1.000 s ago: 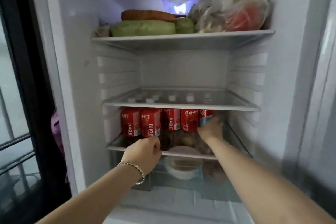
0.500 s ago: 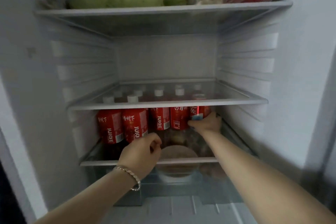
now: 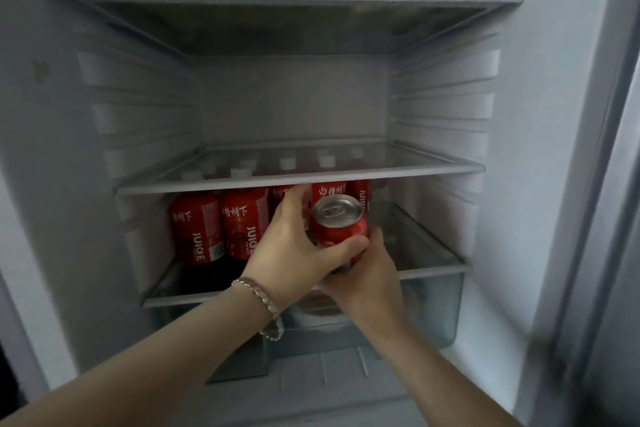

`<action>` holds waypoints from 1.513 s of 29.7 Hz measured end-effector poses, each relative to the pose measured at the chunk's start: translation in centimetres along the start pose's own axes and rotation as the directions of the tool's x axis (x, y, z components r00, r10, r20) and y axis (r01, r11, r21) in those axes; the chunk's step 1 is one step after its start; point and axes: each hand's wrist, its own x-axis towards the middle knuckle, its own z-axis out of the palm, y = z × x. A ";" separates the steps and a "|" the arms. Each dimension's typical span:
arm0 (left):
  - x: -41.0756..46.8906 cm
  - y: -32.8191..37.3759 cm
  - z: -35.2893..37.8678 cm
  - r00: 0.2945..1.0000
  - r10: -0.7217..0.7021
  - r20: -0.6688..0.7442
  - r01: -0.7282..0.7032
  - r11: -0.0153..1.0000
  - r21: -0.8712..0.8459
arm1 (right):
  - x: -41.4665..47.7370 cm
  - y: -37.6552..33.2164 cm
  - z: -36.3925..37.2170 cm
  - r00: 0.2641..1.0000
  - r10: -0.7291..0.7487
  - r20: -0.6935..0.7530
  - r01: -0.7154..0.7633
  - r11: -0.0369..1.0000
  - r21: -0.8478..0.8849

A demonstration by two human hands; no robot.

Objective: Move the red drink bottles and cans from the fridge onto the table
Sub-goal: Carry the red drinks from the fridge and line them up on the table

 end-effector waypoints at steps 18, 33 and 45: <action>-0.6 -2.8 -4.3 0.984 -0.131 -0.123 0.127 0.991 -0.037 | 13.6 1.5 5.5 0.965 0.260 0.024 -0.256 0.927 0.275; -0.7 -3.6 -3.6 0.963 -0.250 -0.104 0.207 0.928 -0.311 | 6.1 1.3 2.4 0.994 0.097 0.059 -0.107 0.971 0.215; -4.9 -3.4 -6.5 0.984 -0.091 0.154 0.148 0.896 -0.418 | -0.1 0.5 0.8 0.986 -0.148 -0.080 0.160 0.973 0.165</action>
